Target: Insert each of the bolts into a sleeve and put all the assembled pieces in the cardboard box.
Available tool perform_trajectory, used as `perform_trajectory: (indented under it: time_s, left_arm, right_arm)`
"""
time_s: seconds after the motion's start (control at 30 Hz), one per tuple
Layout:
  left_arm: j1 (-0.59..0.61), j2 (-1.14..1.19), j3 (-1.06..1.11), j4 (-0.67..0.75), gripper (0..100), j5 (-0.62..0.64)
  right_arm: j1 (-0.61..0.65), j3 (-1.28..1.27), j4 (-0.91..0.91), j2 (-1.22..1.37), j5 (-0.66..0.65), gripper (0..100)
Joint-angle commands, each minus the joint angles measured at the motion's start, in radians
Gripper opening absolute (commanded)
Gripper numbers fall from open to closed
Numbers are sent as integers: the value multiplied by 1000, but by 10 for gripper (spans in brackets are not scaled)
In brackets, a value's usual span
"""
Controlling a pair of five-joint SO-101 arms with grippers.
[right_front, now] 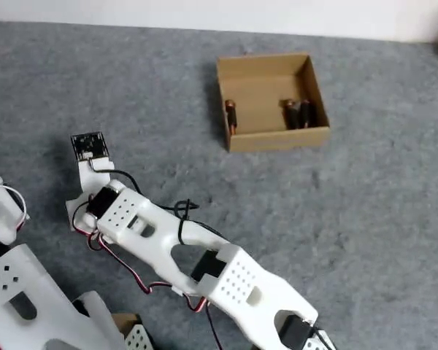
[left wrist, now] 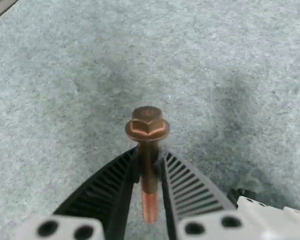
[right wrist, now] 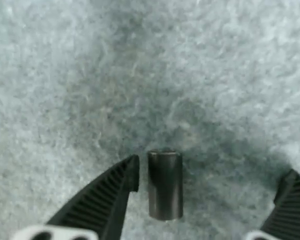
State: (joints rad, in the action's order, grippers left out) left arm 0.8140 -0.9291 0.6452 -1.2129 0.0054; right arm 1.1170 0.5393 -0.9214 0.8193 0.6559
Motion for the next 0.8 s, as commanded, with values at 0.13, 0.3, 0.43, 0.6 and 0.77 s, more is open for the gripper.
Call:
perform_trajectory:
  time_s: [0.13, 0.3, 0.43, 0.6, 0.77]
  left_arm:
    - [-1, -25, -51, 8, 5, 8]
    - [-1, -25, -51, 9, 5, 8]
    - [-1, -25, -50, 12, 5, 8]
    - [-2, -25, -47, 14, 5, 8]
    - [-2, -25, -47, 14, 5, 8]
  right_arm:
    - [27, -12, -16, 21, 18, 101]
    - [27, -18, -18, 25, 18, 36]
    - [25, -12, -62, 19, 18, 6]
    - [13, 51, -219, 4, 18, 10]
    - [-16, 200, -354, -13, 12, 11]
